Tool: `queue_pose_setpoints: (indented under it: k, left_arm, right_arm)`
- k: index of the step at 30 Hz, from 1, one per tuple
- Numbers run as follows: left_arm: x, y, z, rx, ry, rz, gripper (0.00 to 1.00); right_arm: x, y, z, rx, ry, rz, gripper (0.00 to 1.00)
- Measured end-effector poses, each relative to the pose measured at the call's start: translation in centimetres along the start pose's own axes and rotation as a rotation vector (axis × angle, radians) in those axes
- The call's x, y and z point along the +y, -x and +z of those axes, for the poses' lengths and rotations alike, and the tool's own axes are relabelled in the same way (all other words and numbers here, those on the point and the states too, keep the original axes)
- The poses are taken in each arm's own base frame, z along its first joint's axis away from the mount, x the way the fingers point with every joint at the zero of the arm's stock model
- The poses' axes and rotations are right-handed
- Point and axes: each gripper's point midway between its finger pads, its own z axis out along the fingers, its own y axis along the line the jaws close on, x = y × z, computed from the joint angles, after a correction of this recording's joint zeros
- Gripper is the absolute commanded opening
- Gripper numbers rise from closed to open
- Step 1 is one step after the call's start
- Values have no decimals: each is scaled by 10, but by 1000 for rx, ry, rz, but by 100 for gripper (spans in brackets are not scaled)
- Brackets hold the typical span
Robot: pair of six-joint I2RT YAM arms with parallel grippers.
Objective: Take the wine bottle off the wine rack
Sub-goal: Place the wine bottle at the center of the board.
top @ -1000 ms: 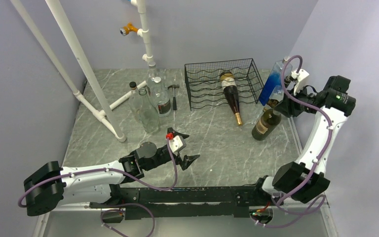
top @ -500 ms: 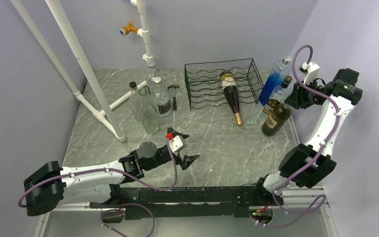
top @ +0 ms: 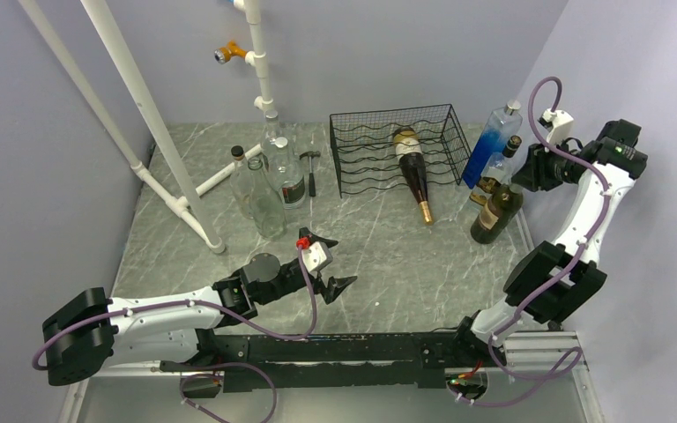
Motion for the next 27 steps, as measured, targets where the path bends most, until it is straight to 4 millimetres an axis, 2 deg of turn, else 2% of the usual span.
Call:
queue_pose_setpoints:
  k: [8, 14, 19, 27]
  left_arm:
    - [0, 0, 0, 0, 0, 0, 100]
    - [-1, 0, 0, 0, 0, -19, 100]
    - [-1, 0, 0, 0, 0, -32, 100]
    - [-2, 2, -1, -4, 0, -42, 99]
  right_arm:
    - [-4, -1, 0, 0, -9, -5, 54]
    - [-6, 1, 0, -5, -14, -23, 74]
    - [-6, 7, -5, -22, -36, -45, 84]
    - [6, 31, -30, -85, -106, -135, 96]
